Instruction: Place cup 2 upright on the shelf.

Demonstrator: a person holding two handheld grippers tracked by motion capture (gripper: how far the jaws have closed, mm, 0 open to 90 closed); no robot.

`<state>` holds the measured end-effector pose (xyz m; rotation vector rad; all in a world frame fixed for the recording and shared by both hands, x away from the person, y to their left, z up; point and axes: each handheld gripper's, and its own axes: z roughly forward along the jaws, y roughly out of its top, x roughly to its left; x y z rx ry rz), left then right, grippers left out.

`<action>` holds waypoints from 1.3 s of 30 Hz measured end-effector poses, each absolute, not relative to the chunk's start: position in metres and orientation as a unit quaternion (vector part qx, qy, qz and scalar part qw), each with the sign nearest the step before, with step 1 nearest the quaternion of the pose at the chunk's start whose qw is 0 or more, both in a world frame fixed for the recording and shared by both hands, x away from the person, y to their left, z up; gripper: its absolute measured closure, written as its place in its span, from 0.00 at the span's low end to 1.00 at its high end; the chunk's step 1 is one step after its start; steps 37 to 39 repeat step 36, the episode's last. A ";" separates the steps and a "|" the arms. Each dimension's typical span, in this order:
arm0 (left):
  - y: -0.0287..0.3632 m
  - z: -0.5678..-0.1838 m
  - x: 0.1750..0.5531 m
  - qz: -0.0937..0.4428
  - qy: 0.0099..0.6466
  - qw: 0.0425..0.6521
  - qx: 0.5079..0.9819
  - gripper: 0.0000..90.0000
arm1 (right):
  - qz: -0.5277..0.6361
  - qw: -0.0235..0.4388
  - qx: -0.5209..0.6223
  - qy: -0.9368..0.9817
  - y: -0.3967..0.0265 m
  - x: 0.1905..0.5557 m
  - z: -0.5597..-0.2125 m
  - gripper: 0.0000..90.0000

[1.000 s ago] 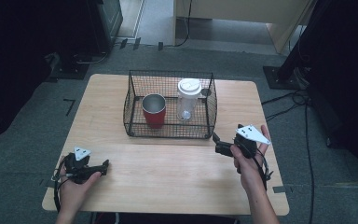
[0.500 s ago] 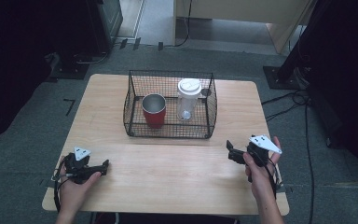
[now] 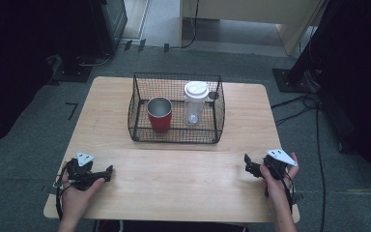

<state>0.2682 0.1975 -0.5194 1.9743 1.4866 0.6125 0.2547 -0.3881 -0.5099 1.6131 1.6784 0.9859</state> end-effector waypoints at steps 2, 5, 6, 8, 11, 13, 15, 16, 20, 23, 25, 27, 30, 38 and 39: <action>0.197 -0.519 0.268 0.230 0.558 0.293 0.741 0.03 | 0.364 0.302 0.612 0.634 -0.390 0.255 -0.514 0.00; 0.197 -0.519 0.268 0.230 0.558 0.293 0.741 0.03 | 0.354 0.300 0.616 0.636 -0.391 0.255 -0.518 0.00; 0.197 -0.519 0.268 0.230 0.558 0.293 0.741 0.03 | 0.350 0.300 0.616 0.639 -0.391 0.255 -0.519 0.00; 0.197 -0.519 0.268 0.230 0.558 0.294 0.741 0.03 | 0.341 0.294 0.618 0.644 -0.390 0.255 -0.522 0.00; 0.197 -0.519 0.268 0.230 0.558 0.293 0.741 0.03 | 0.340 0.288 0.617 0.649 -0.389 0.255 -0.523 0.00; 0.197 -0.519 0.268 0.230 0.558 0.293 0.741 0.03 | 0.334 0.284 0.620 0.651 -0.388 0.256 -0.523 0.00; 0.197 -0.519 0.268 0.230 0.558 0.294 0.741 0.03 | 0.325 0.274 0.622 0.658 -0.387 0.257 -0.524 0.00; 0.197 -0.519 0.268 0.230 0.558 0.294 0.741 0.03 | 0.319 0.268 0.622 0.662 -0.386 0.258 -0.525 0.00; 0.197 -0.519 0.268 0.230 0.558 0.293 0.741 0.03 | 0.296 0.256 0.621 0.679 -0.382 0.261 -0.526 0.00; 0.197 -0.519 0.268 0.230 0.558 0.294 0.741 0.03 | 0.294 0.251 0.624 0.679 -0.383 0.261 -0.527 0.00; 0.197 -0.519 0.268 0.230 0.558 0.294 0.741 0.03 | 0.294 0.252 0.624 0.679 -0.383 0.261 -0.527 0.00; 0.197 -0.519 0.268 0.231 0.560 0.293 0.739 0.03 | 0.294 0.252 0.624 0.679 -0.383 0.262 -0.527 0.00; 0.196 -0.519 0.269 0.233 0.567 0.291 0.735 0.03 | 0.293 0.252 0.626 0.677 -0.382 0.261 -0.527 0.00; 0.195 -0.519 0.269 0.234 0.570 0.289 0.733 0.03 | 0.286 0.260 0.644 0.660 -0.375 0.256 -0.527 0.00; 0.195 -0.519 0.269 0.234 0.570 0.289 0.733 0.03 | 0.286 0.260 0.644 0.660 -0.375 0.256 -0.527 0.00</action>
